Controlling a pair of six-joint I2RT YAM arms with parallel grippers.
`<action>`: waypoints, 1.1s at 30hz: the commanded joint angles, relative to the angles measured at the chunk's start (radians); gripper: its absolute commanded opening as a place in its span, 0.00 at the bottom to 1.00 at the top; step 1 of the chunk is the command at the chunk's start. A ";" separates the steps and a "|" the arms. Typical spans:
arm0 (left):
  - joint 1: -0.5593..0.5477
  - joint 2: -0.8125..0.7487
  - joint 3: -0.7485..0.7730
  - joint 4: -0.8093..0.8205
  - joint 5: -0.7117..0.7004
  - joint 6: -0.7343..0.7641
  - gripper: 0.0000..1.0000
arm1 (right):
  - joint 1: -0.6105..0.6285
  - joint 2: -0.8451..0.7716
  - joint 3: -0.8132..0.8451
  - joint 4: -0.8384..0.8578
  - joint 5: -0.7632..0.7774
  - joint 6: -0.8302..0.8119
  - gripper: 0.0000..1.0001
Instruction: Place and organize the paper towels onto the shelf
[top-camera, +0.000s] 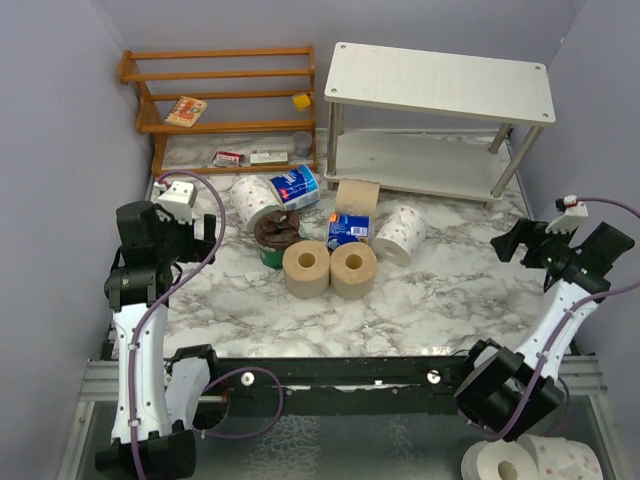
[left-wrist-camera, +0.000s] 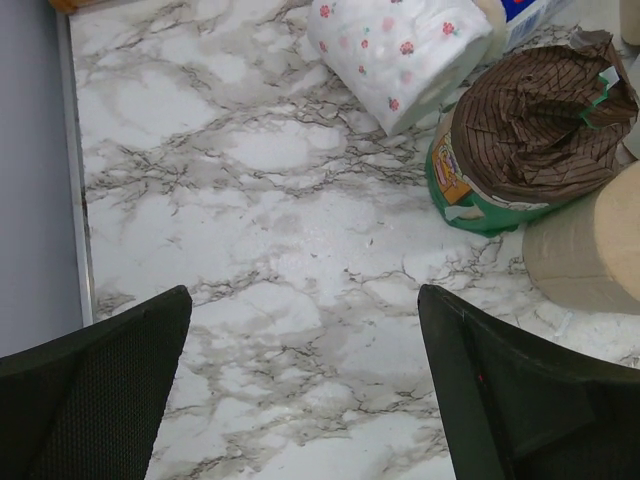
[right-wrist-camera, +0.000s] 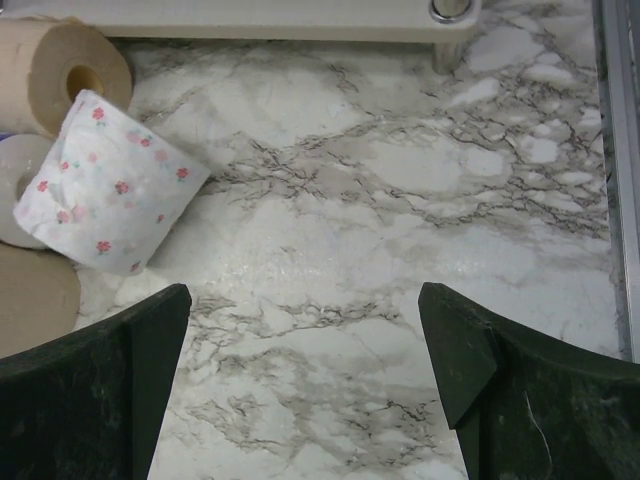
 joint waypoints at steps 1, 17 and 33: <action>0.006 -0.037 -0.010 0.030 -0.014 -0.001 0.99 | 0.002 -0.032 0.123 -0.091 -0.145 -0.105 1.00; 0.008 0.022 -0.023 0.050 -0.094 -0.018 0.95 | 0.843 0.214 0.428 -0.275 0.551 -0.111 0.94; 0.042 -0.126 -0.072 0.103 -0.143 -0.040 0.97 | 1.092 0.131 0.202 -0.139 0.573 -0.232 0.95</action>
